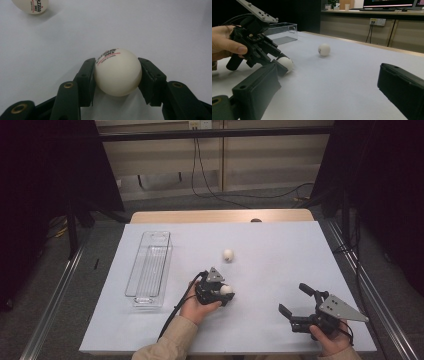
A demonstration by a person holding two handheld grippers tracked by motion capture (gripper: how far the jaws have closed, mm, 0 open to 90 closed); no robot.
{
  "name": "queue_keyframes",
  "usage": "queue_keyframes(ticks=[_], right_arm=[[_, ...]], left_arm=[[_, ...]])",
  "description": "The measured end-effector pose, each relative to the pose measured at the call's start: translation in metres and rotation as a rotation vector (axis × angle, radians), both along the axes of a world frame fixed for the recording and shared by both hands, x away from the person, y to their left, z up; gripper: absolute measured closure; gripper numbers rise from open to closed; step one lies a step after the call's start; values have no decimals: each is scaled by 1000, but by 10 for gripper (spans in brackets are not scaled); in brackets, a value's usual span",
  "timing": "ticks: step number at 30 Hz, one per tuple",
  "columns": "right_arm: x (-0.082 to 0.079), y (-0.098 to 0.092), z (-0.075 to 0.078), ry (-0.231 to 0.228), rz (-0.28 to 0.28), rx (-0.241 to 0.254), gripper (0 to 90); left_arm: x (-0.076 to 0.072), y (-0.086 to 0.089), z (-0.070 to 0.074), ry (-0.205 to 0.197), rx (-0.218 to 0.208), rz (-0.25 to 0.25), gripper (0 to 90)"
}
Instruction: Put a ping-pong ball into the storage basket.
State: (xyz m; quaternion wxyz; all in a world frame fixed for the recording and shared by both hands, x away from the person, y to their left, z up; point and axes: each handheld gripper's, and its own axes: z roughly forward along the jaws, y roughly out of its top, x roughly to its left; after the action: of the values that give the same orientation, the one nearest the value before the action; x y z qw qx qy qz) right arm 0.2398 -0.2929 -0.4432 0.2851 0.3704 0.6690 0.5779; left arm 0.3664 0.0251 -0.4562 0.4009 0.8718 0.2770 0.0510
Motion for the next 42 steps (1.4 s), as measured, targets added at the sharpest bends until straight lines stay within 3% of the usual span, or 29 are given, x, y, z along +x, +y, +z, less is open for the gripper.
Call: queue_keyframes(ticks=[11,42], right_arm=[[0,0,0,-2,2,-1,27],[0,0,1,-5,2,0,27]], left_arm=[[3,10,8,9,-45,36,510],[5,23,24,48,-52,60,511]])
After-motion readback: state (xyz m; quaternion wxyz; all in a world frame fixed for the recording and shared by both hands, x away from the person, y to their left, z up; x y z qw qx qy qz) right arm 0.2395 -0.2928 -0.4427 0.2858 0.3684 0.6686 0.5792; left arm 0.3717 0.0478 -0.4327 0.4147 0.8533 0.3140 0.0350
